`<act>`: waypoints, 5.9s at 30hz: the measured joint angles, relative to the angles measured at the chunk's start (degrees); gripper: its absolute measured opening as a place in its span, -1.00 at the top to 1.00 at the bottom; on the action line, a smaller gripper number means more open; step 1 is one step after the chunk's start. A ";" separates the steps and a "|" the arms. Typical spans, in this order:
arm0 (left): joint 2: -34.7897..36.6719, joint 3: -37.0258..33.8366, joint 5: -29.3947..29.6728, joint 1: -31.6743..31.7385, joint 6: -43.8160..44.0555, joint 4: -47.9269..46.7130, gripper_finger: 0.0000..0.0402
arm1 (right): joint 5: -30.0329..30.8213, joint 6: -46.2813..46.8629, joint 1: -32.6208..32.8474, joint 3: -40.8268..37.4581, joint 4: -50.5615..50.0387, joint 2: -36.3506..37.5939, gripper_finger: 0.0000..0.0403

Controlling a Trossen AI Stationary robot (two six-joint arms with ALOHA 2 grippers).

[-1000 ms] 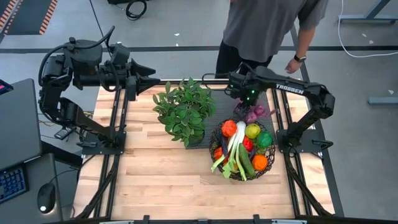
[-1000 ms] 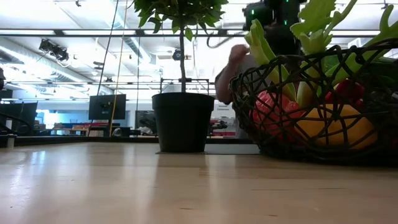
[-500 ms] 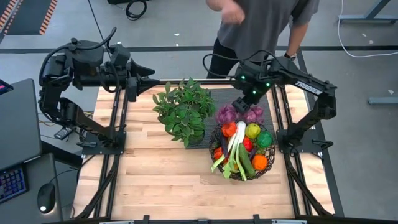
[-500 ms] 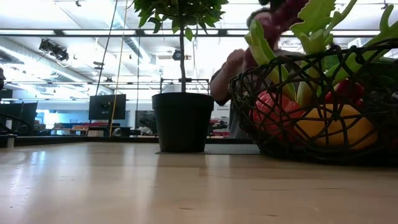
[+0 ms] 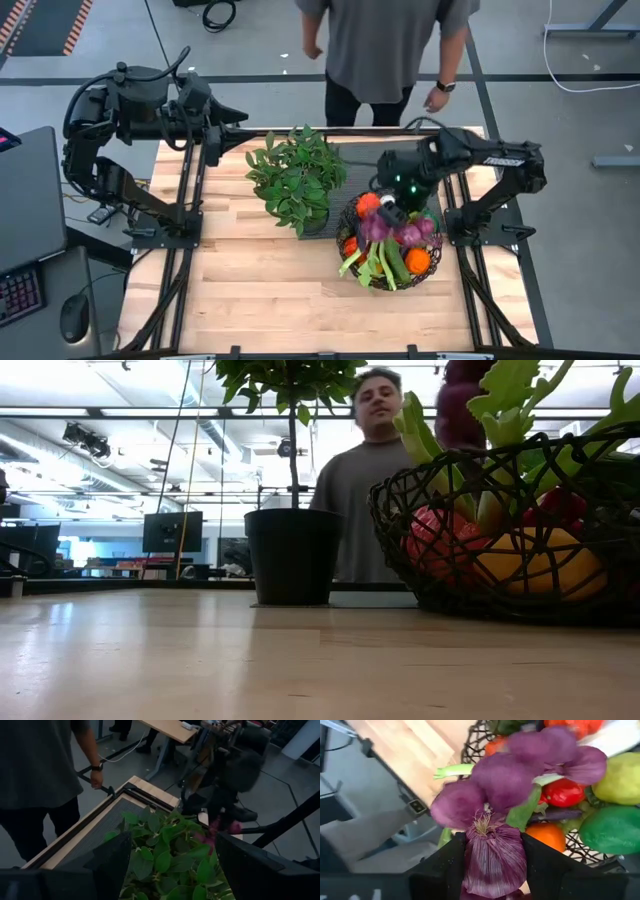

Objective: Build produce basket
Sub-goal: Put the purple garlic into the brown wire basket, then move the brown wire basket to the top right corner of the table

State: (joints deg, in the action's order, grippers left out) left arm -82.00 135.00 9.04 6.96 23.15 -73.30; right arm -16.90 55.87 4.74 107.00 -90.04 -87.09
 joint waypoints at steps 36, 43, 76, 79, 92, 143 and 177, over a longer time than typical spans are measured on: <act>2.10 -1.95 -0.67 -1.02 6.09 -16.02 -0.45 | 1.51 33.13 18.33 -14.23 15.68 2.93 -0.86; 3.54 -3.41 -2.07 -4.22 11.16 -16.37 -0.45 | 2.53 38.45 26.48 -14.23 15.00 2.78 -0.84; -8.64 -3.46 9.23 -9.20 27.45 -16.11 -0.45 | 22.81 13.95 37.39 -19.04 24.93 -12.83 -0.52; -8.87 -3.45 9.26 -9.37 27.66 -16.55 -0.45 | 22.79 9.98 36.51 -19.04 25.61 -14.91 -0.52; -8.81 -3.45 9.32 -11.09 29.19 -16.54 -0.45 | 23.21 4.37 34.00 -18.67 29.30 -21.92 -0.52; -8.81 -3.45 10.88 -12.72 28.71 -16.52 -0.45 | 23.01 -4.67 32.66 -16.52 24.38 -19.63 -0.18; -8.81 -3.45 10.89 -12.95 30.32 -16.04 -0.45 | 19.97 -4.75 33.91 -21.73 23.82 -19.46 0.71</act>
State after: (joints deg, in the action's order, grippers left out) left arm -90.80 131.55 19.92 -5.99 53.47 -89.34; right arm 3.07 51.13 38.65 85.27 -66.22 -106.55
